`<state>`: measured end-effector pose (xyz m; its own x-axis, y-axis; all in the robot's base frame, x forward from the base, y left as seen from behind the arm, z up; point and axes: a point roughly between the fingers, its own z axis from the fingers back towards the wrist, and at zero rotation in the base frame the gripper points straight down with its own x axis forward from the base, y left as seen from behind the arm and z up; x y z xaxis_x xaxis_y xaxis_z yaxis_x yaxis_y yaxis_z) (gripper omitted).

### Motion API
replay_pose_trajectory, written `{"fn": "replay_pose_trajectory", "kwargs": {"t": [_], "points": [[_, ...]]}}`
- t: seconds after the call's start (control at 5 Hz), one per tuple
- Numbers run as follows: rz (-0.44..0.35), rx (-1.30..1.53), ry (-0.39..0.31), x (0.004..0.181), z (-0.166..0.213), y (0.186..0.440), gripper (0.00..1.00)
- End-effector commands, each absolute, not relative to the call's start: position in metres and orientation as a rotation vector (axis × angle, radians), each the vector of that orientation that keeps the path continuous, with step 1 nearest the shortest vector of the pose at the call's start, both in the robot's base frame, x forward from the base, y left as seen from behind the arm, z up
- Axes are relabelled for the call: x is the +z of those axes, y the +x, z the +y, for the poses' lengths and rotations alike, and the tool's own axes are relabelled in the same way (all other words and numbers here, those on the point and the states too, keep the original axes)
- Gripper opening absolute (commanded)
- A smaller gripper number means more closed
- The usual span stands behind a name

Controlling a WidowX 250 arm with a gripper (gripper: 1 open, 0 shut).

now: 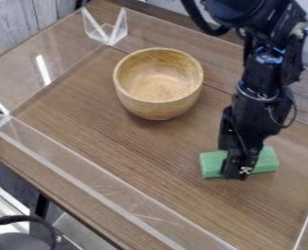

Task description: Put the green block in the brown bowl

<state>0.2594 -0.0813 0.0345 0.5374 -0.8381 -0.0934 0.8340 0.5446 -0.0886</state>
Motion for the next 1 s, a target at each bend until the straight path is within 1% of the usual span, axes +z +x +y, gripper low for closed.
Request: {"fn": "replay_pose_trajectory", "kwargs": {"t": [0.0, 0.2, 0.4, 0.8], "points": [[0.082, -1.004, -0.04, 0.033, -0.082, 0.265, 1.0], [0.078, -1.009, -0.047, 0.029, -0.081, 0.269, 1.0], [0.074, -1.008, -0.053, 0.026, -0.08, 0.271, 0.0], [0.054, -1.004, -0.07, 0.022, -0.077, 0.27, 0.0]]}}
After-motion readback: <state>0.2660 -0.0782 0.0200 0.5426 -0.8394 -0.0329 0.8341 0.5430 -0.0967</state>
